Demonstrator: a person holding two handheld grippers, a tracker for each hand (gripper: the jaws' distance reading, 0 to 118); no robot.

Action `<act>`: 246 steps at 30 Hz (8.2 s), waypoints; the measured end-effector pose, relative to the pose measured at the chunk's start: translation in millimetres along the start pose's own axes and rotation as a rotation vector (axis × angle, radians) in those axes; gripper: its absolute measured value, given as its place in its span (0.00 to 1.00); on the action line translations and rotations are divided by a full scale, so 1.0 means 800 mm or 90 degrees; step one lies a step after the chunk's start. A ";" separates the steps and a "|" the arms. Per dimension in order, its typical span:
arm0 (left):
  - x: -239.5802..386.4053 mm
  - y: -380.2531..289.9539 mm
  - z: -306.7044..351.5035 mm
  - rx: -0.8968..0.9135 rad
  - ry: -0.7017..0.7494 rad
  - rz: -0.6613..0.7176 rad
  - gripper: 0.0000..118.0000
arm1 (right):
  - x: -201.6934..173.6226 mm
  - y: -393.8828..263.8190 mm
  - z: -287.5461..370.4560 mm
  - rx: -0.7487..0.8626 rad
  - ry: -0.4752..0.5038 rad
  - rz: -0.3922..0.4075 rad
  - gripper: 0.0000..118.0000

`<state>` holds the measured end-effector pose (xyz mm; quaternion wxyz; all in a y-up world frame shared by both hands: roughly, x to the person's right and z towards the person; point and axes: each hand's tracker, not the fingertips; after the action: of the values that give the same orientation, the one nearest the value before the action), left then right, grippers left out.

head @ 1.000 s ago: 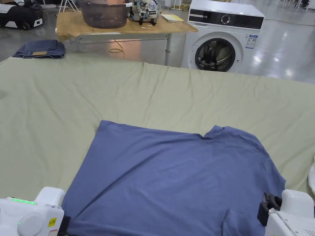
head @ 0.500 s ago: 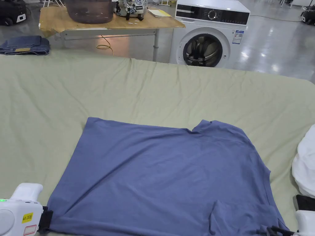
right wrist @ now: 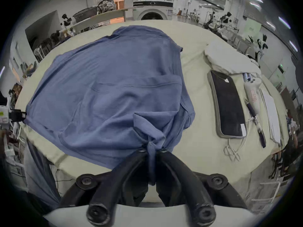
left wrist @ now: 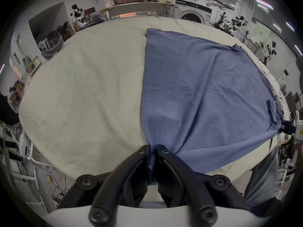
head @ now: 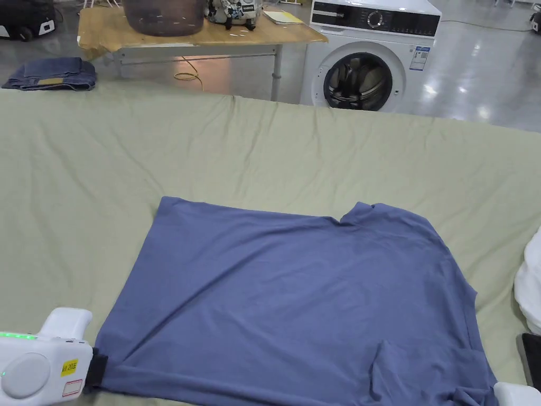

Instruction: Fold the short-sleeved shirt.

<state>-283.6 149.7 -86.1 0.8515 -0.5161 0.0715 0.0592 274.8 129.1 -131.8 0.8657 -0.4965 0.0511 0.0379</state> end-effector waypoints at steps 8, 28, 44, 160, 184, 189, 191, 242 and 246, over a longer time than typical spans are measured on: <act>-0.014 0.029 0.041 0.075 -0.029 0.030 0.02 | 0.021 0.032 0.039 0.068 0.031 -0.045 0.04; -0.018 0.222 -0.034 0.118 -0.056 0.065 0.02 | 0.017 0.234 -0.061 0.162 0.001 -0.056 0.04; -0.002 0.240 -0.066 0.084 -0.046 0.044 0.19 | 0.000 0.254 -0.105 0.131 -0.040 -0.040 0.40; -0.070 -0.028 0.006 0.045 -0.058 0.032 0.00 | 0.011 0.006 -0.007 -0.003 -0.017 0.030 0.03; 0.013 0.058 0.053 0.227 -0.081 0.020 0.41 | -0.037 0.107 0.056 0.274 -0.044 -0.004 0.60; 0.053 0.084 0.066 0.346 -0.049 -0.007 0.05 | -0.090 0.133 0.058 0.378 -0.018 -0.015 0.08; 0.050 0.095 0.059 0.377 -0.037 -0.014 0.00 | -0.106 0.140 0.059 0.405 -0.001 -0.026 0.00; -0.007 0.261 -0.078 0.057 -0.069 -0.004 0.00 | -0.017 0.273 -0.084 0.128 -0.014 -0.028 0.50; -0.007 0.263 -0.067 0.073 -0.067 -0.005 0.00 | 0.001 0.313 -0.135 0.060 -0.028 0.011 0.56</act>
<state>-329.1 198.9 -292.3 0.8823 -0.4633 0.0275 0.0787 240.8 162.4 -400.4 0.8888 -0.4535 0.0385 0.0537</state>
